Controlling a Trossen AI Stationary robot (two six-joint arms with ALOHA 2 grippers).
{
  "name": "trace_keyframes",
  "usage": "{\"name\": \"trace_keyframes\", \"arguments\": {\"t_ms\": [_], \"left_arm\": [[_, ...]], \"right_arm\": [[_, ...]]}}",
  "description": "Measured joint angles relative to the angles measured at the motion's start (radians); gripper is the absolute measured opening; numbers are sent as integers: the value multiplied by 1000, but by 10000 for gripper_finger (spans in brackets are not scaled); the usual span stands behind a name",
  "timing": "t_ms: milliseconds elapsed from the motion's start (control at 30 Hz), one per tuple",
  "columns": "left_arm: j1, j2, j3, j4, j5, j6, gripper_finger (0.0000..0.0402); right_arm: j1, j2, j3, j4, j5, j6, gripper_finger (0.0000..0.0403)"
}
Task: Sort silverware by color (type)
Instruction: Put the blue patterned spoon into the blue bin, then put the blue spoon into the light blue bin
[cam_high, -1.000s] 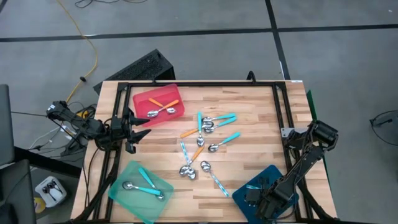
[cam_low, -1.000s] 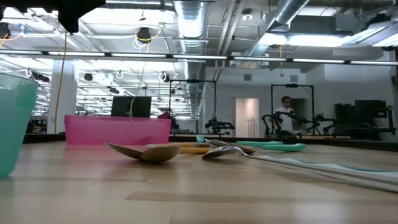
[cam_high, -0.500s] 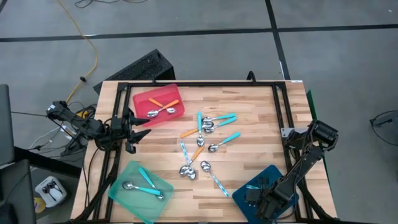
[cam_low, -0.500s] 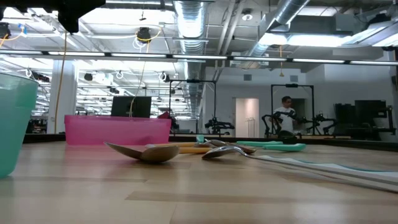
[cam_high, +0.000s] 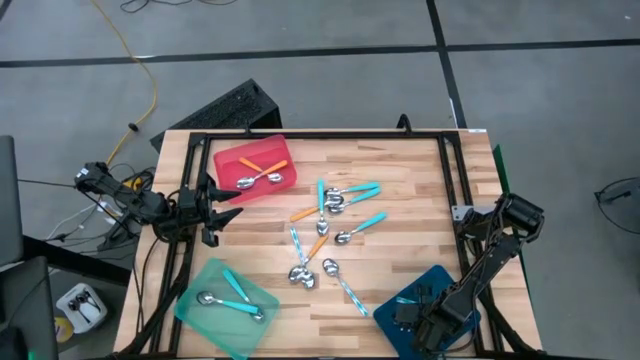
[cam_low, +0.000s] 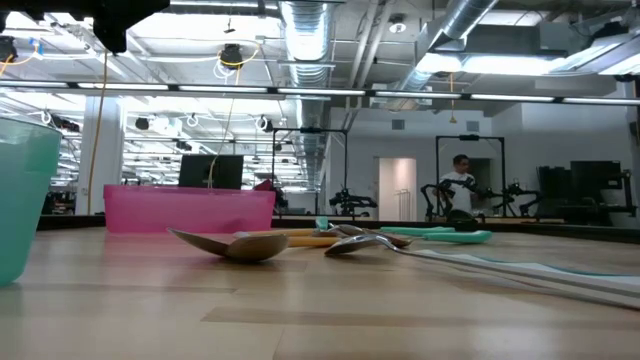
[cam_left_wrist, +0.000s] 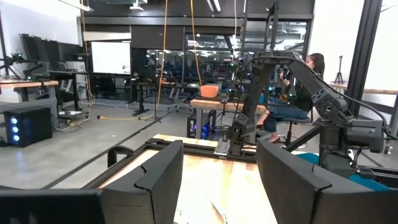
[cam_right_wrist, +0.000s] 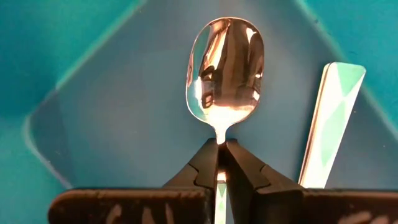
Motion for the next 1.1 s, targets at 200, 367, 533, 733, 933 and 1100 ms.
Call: {"name": "trace_keyframes", "arguments": {"t_ms": [200, 367, 533, 733, 933, 1100], "left_arm": [[0, 0, 0, 0, 0, 0, 190], [0, 0, 0, 0, 0, 0, 190], [0, 0, 0, 0, 0, 0, 190], [0, 0, 0, 1, 0, 0, 190], [0, 0, 0, 1, 0, 0, 190], [0, 0, 0, 1, 0, 0, 190]], "right_arm": [[0, 0, 0, 0, 0, 0, 45], [0, 0, 0, -1, 0, 1, 45], [0, 0, 0, -14, 0, 1, 49], [0, 0, 0, -27, 1, 1, 74], [-1, 0, 0, -29, 0, 1, 102], [-1, 0, 0, -32, 0, 0, 109]]}}
